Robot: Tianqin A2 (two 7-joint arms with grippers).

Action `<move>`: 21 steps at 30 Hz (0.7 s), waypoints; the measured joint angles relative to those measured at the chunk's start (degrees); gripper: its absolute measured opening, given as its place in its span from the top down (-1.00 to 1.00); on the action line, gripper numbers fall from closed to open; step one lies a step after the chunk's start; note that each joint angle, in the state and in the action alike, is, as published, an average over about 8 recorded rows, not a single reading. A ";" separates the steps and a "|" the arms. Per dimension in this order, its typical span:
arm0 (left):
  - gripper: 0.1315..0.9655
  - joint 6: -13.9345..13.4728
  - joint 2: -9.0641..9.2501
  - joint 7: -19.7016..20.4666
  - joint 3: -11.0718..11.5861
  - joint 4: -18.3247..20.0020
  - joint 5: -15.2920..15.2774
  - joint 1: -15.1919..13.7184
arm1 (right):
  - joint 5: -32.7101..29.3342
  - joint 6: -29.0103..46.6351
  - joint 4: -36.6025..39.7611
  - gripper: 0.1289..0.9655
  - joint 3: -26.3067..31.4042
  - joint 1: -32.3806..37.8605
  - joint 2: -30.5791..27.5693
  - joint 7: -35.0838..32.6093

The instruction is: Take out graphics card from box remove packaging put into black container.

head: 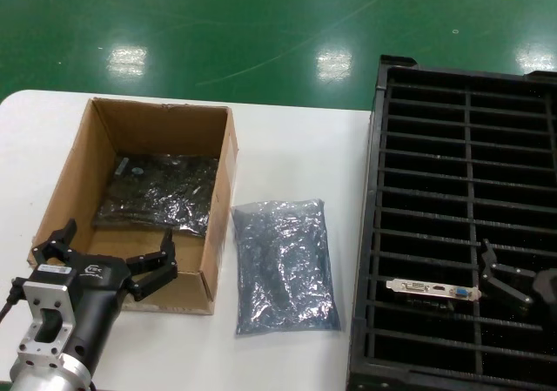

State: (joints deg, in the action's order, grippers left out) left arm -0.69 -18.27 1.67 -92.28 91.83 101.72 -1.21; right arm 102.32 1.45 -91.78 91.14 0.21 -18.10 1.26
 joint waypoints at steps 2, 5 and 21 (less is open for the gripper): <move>-1.00 0.00 0.00 0.00 0.00 0.00 0.00 0.00 | 0.00 0.00 0.00 -1.00 0.00 0.00 0.00 0.00; -1.00 0.00 0.00 0.00 0.00 0.00 0.00 0.00 | 0.00 0.00 0.00 -1.00 0.00 0.00 0.00 0.00; -1.00 0.00 0.00 0.00 0.00 0.00 0.00 0.00 | 0.00 0.00 0.00 -1.00 0.00 0.00 0.00 0.00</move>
State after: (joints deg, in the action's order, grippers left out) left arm -0.69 -18.27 1.67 -92.28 91.83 101.72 -1.21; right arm 102.32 1.45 -91.78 91.14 0.21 -18.10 1.26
